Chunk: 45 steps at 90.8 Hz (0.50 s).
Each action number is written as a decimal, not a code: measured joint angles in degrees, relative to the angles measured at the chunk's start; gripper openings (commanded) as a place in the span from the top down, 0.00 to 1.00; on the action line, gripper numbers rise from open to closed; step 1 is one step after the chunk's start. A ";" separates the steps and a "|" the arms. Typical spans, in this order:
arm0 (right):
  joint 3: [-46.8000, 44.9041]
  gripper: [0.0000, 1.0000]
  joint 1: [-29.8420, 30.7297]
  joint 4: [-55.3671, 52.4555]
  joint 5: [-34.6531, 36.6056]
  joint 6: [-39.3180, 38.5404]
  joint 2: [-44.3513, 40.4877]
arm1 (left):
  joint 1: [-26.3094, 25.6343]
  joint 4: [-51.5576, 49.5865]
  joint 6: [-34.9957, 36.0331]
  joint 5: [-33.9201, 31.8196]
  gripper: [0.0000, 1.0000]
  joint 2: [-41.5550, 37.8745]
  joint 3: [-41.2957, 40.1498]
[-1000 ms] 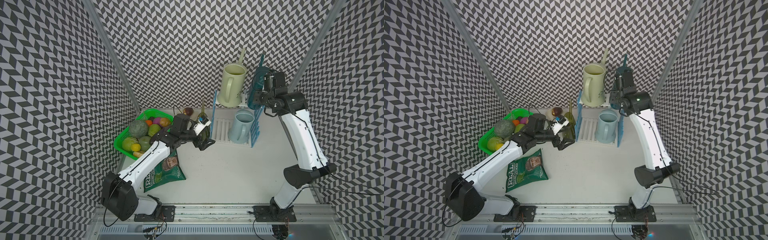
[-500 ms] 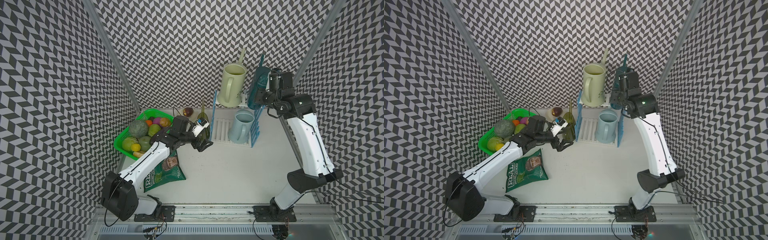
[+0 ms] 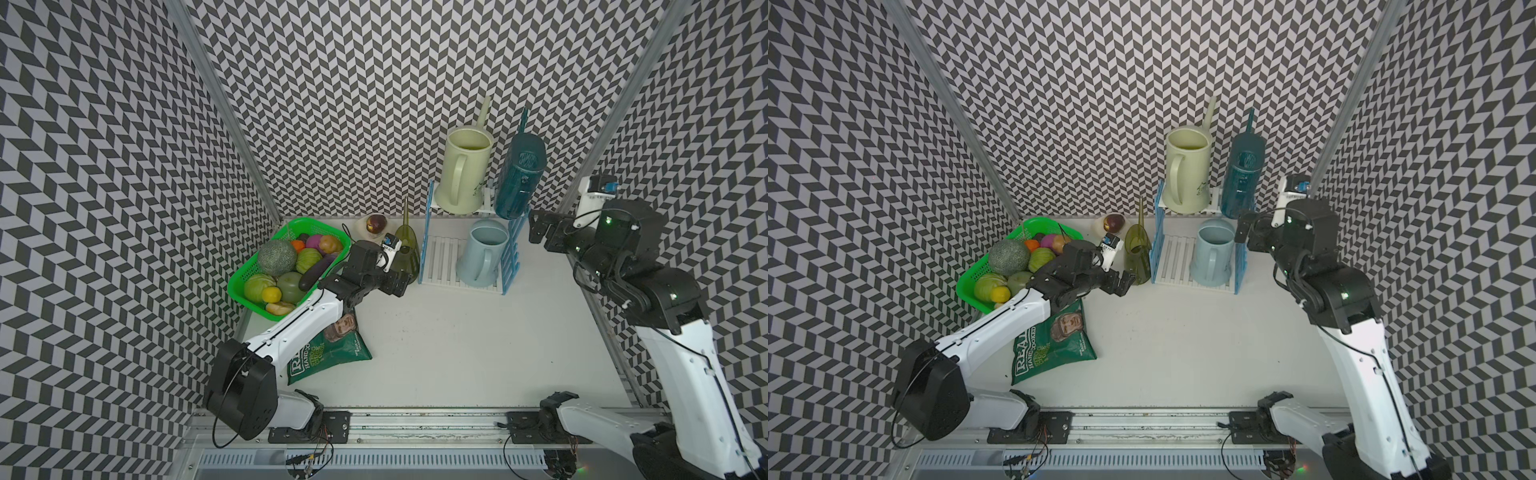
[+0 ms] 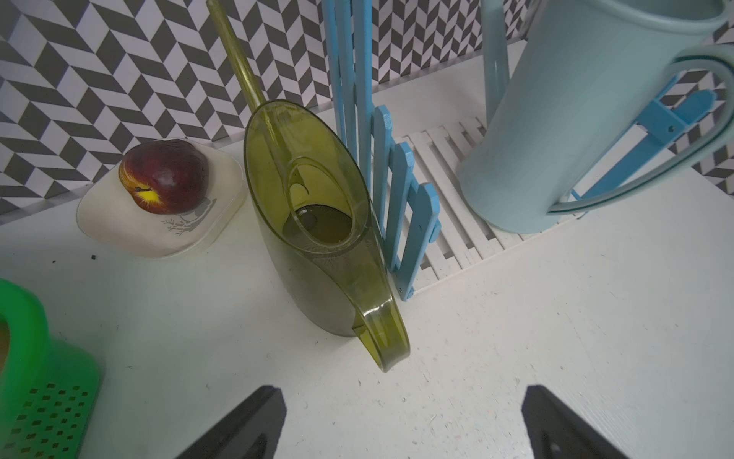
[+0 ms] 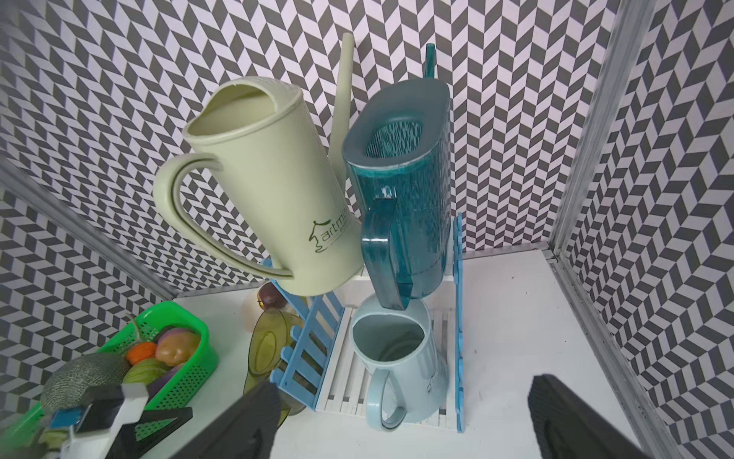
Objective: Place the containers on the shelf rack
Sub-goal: 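Pick up a container from the center of the board.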
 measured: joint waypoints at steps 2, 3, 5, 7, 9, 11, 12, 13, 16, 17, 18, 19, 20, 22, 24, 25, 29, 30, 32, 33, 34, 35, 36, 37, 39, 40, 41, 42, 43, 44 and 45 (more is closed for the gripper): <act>-0.98 0.00 0.00 0.24 0.02 0.00 -0.70 | -0.46 0.26 -0.55 -0.92 0.04 0.70 0.00; -1.46 0.00 0.00 0.31 0.02 0.00 -1.01 | -0.63 0.42 -0.74 -1.42 0.05 1.07 0.00; -2.58 0.00 0.00 0.59 0.02 0.02 -1.68 | -1.05 0.66 -1.18 -2.25 0.07 1.86 0.02; -3.45 0.00 0.00 0.74 0.04 0.02 -2.19 | -1.33 0.94 -1.77 -3.10 0.08 2.71 0.02; -4.31 0.00 0.00 0.83 0.02 0.02 -2.64 | -1.62 1.16 -2.05 -3.85 0.10 3.50 0.04; -5.11 0.00 0.00 0.90 0.04 0.04 -3.13 | -1.84 1.27 -2.54 -4.55 0.12 4.33 0.11; -5.62 0.00 0.00 0.87 0.04 0.07 -3.39 | -1.95 1.29 -2.64 -4.83 0.13 4.76 0.15; -5.99 0.00 0.00 0.90 0.07 0.09 -3.61 | -1.99 1.31 -2.97 -5.14 0.14 5.25 0.22; -6.99 0.00 0.00 0.96 0.07 0.20 -4.20 | -2.27 1.36 -3.52 -6.03 0.16 6.51 0.46; -7.32 0.00 0.00 0.98 0.07 0.20 -4.37 | -2.32 1.33 -3.58 -6.29 0.17 6.88 0.59; -7.61 0.00 0.00 0.98 0.07 0.22 -4.55 | -2.34 1.38 -3.76 -6.49 0.18 7.26 0.68; -7.89 0.00 0.00 0.98 0.09 0.24 -4.74 | -2.36 1.44 -3.96 -6.71 0.18 7.69 0.79; -8.15 0.00 0.00 0.98 0.09 0.28 -4.92 | -2.40 1.46 -4.00 -6.99 0.19 7.98 0.92; -8.72 0.00 0.00 0.98 0.11 0.42 -5.31 | -2.43 1.60 -4.28 -7.50 0.20 8.70 1.11; -9.11 0.00 0.00 1.01 0.13 0.44 -5.60 | -2.40 1.62 -4.46 -7.98 0.21 9.27 1.33; -9.29 0.00 0.00 1.01 0.15 0.48 -5.77 | -2.40 1.62 -4.70 -8.20 0.22 9.57 1.44; -9.90 0.00 0.00 1.01 0.24 0.61 -6.32 | -2.38 1.75 -5.20 -9.07 0.24 10.45 1.84; -10.01 0.00 0.00 1.01 0.26 0.63 -6.45 | -2.38 1.81 -5.25 -9.25 0.24 10.60 1.90; -10.25 0.00 0.00 1.07 0.33 0.68 -6.67 | -2.38 2.05 -5.46 -9.53 0.26 10.97 1.99; -10.34 0.00 0.00 1.07 0.35 0.68 -6.80 | -2.38 2.12 -5.55 -9.75 0.26 11.10 2.10; -10.43 0.00 0.00 1.07 0.42 0.72 -6.86 | -2.38 2.16 -5.62 -9.84 0.27 11.28 2.16; -10.54 0.00 0.00 1.09 0.46 0.76 -6.99 | -2.38 2.23 -5.75 -9.99 0.28 11.41 2.25; -10.62 0.00 0.00 1.09 0.48 0.81 -7.10 | -2.36 2.32 -5.75 -10.14 0.29 11.56 2.34; -10.69 0.00 0.00 1.09 0.50 0.83 -7.19 | -2.34 2.40 -5.92 -10.25 0.29 11.74 2.45; -10.82 0.00 0.00 1.09 0.55 0.87 -7.30 | -2.27 2.56 -6.01 -10.49 0.30 12.04 2.64; -10.88 0.00 0.00 1.11 0.57 0.87 -7.37 | -2.27 2.71 -6.19 -10.58 0.31 12.28 2.75; -10.95 0.00 0.00 1.16 0.61 0.90 -7.41 | -2.27 2.80 -6.34 -10.69 0.32 12.41 2.86; -11.02 0.00 0.00 1.18 0.61 0.90 -7.48 | -2.27 2.93 -6.34 -10.82 0.32 12.59 2.95; -11.08 0.00 0.00 1.18 0.63 0.92 -7.52 | -2.27 3.10 -6.45 -10.86 0.33 12.81 3.04; -11.15 0.00 0.00 1.18 0.66 0.94 -7.54 | -2.27 3.15 -6.60 -10.97 0.33 12.98 3.15; -11.21 0.00 0.00 1.18 0.68 0.94 -7.56 | -2.27 3.23 -6.58 -11.06 0.34 13.18 3.26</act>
